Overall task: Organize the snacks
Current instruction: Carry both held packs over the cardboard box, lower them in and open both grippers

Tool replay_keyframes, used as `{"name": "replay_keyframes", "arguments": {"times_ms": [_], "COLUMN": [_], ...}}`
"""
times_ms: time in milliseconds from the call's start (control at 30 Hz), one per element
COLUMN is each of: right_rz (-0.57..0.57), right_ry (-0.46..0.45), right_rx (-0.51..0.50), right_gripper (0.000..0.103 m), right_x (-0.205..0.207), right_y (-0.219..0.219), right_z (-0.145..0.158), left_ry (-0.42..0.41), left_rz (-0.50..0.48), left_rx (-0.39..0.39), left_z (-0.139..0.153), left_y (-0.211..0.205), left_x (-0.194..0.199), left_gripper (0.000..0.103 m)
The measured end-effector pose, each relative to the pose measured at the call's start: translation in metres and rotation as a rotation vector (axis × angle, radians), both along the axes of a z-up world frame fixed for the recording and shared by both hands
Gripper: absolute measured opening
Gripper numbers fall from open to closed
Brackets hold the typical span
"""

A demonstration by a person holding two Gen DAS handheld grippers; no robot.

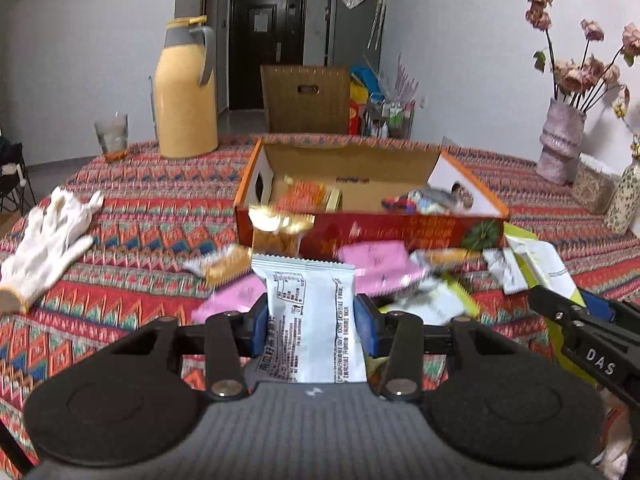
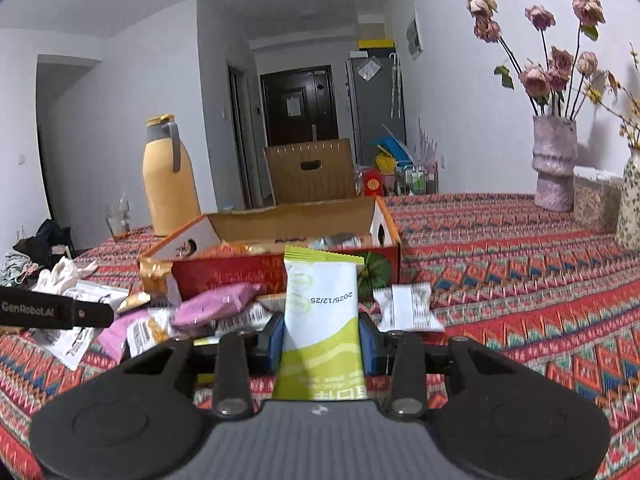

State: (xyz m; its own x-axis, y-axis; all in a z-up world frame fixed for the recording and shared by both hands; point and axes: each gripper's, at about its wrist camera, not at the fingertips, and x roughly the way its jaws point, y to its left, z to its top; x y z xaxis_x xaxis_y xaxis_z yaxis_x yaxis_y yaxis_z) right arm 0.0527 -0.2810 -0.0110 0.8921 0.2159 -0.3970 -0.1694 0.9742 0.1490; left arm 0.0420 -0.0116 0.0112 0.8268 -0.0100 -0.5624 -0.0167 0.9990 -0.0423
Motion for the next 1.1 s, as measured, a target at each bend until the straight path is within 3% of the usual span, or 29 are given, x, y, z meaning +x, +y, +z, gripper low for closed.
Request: {"name": "replay_keyframes", "arguments": {"times_ms": [600,900,1100], "right_rz": [0.004,0.007,0.021], "right_ry": [-0.116,-0.116,-0.071], "right_rx": [-0.032,-0.037,-0.053], "right_gripper": [0.036,0.037,0.037], "right_x": [0.091,0.150,0.186], "right_y": [0.017,0.031,0.044], "right_z": [0.051,0.059,0.045], "left_ry": [-0.147,-0.145,-0.094], "left_rz": [-0.018,0.011,0.057], "left_rx": [0.022,-0.004,-0.044], "left_z": [0.057,0.060,0.046], "left_y": [-0.013,-0.011,-0.002], "left_x": [0.076,0.128,0.170], "left_gripper": [0.044,0.044,0.044]}}
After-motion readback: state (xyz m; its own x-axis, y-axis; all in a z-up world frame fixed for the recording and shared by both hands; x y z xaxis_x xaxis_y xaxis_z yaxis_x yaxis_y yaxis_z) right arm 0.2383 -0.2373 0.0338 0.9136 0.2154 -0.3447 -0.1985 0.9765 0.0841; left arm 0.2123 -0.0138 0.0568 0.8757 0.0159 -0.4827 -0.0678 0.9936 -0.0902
